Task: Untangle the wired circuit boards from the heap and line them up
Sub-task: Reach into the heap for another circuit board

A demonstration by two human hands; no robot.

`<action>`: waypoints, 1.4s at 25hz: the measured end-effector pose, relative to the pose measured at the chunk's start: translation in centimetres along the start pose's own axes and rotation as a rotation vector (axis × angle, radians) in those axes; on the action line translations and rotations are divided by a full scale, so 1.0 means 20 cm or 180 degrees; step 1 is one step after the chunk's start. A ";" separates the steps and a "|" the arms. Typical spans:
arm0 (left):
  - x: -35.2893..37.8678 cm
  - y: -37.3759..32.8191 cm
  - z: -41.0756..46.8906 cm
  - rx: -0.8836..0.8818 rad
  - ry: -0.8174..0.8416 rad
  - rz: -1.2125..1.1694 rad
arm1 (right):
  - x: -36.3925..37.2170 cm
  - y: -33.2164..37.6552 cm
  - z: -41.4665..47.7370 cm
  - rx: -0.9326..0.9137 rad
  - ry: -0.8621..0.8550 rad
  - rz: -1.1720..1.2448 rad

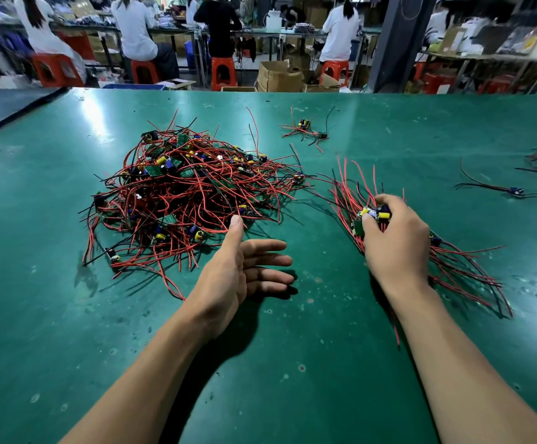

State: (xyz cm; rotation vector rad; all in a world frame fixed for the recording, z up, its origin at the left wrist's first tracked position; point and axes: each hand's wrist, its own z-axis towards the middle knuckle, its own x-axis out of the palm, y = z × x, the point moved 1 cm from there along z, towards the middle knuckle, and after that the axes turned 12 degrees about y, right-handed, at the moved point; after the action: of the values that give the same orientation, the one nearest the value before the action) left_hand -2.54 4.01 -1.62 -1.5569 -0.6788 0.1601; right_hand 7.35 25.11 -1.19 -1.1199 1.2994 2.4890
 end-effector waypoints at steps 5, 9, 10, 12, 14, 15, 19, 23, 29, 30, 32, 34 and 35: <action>0.00 0.00 0.00 0.0010 0.0007 0.0013 | -0.06 -0.01 0.00 0.0226 -0.0363 -0.0236; 0.00 0.00 0.00 0.0013 -0.0004 0.0032 | -0.10 -0.07 0.02 0.0860 0.0348 -0.0947; 0.00 0.00 0.00 0.0011 -0.0008 0.0029 | -0.10 -0.07 0.02 0.0924 0.0538 -0.0997; 0.00 0.00 0.00 0.0011 -0.0019 0.0019 | -0.09 -0.06 0.02 0.1006 0.0964 -0.1062; 0.00 0.00 0.01 0.0011 -0.0029 0.0009 | -0.06 -0.05 0.01 0.1034 0.1333 -0.1236; 0.00 0.00 0.01 0.0012 -0.0034 0.0004 | -0.05 -0.05 0.00 0.1013 0.1421 -0.1334; 0.00 0.00 0.00 0.0021 -0.0031 0.0004 | -0.06 -0.05 0.01 0.0905 0.1201 -0.1442; 0.01 0.00 0.00 0.0021 -0.0034 0.0005 | -0.04 -0.04 0.00 0.0810 0.0891 -0.1459; 0.01 0.00 0.00 0.0021 -0.0047 -0.0025 | -0.03 -0.03 0.00 0.0735 0.0727 -0.1559; 0.01 0.00 0.00 0.0024 -0.0053 -0.0028 | -0.04 -0.04 0.00 0.0815 0.0872 -0.1584; 0.00 -0.01 0.00 0.0027 -0.0061 -0.0027 | -0.04 -0.05 0.00 0.0982 0.1202 -0.1493; 0.01 -0.01 -0.01 0.0032 -0.0062 -0.0043 | -0.03 -0.05 0.00 0.0972 0.1164 -0.1294; 0.01 -0.01 -0.01 0.0040 -0.0065 -0.0053 | -0.03 -0.05 0.00 0.0925 0.1062 -0.1213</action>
State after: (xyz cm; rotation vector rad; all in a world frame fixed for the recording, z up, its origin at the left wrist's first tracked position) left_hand -2.38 4.00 -1.44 -1.5390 -0.7053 0.1679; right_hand 8.16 25.88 -1.53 -1.5748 1.3156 1.8337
